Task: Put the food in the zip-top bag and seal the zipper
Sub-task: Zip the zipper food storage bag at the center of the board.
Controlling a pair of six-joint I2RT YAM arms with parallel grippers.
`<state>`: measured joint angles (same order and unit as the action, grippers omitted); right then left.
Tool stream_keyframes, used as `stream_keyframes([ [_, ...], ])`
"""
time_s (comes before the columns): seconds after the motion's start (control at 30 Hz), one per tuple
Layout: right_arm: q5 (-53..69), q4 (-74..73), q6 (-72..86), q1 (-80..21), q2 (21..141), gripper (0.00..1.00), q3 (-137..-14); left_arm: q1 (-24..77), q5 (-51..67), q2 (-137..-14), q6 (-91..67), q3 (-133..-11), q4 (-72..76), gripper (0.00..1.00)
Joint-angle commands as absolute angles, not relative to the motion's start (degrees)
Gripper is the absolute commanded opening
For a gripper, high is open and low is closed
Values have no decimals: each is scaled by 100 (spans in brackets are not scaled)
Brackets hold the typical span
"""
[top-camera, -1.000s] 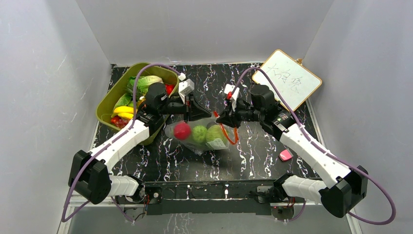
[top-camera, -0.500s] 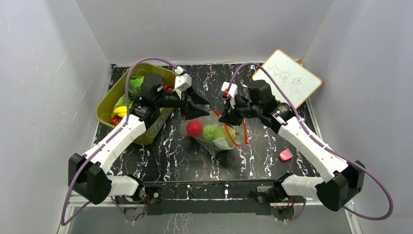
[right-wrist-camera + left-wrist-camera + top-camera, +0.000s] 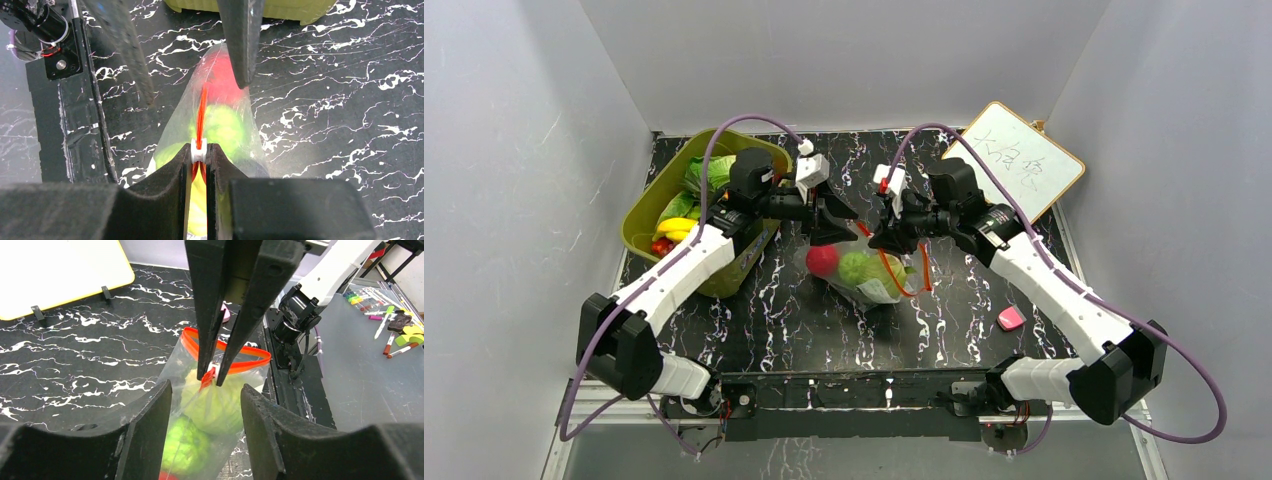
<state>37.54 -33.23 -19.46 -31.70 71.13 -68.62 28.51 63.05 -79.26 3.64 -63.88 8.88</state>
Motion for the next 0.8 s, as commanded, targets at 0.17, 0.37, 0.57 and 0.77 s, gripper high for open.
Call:
stream_keyframes([
  [0.17, 4073, -2731, -1942, -3146, 7188, 0, -7302, 2843, 6328, -8088, 520, -6480, 1213, 42],
  [0.37, 4145, -2610, -1878, -3146, 7260, 0, -7265, 2839, 6407, -8134, 490, -6506, 1268, 22],
  [0.57, 4157, -2539, -1845, -3146, 7278, 0, -7259, 2838, 6466, -8151, 409, -6468, 1327, 9],
  [0.77, 4181, -2516, -1829, -3145, 7284, 0, -7227, 2847, 6542, -8230, 213, -6453, 1577, 20],
])
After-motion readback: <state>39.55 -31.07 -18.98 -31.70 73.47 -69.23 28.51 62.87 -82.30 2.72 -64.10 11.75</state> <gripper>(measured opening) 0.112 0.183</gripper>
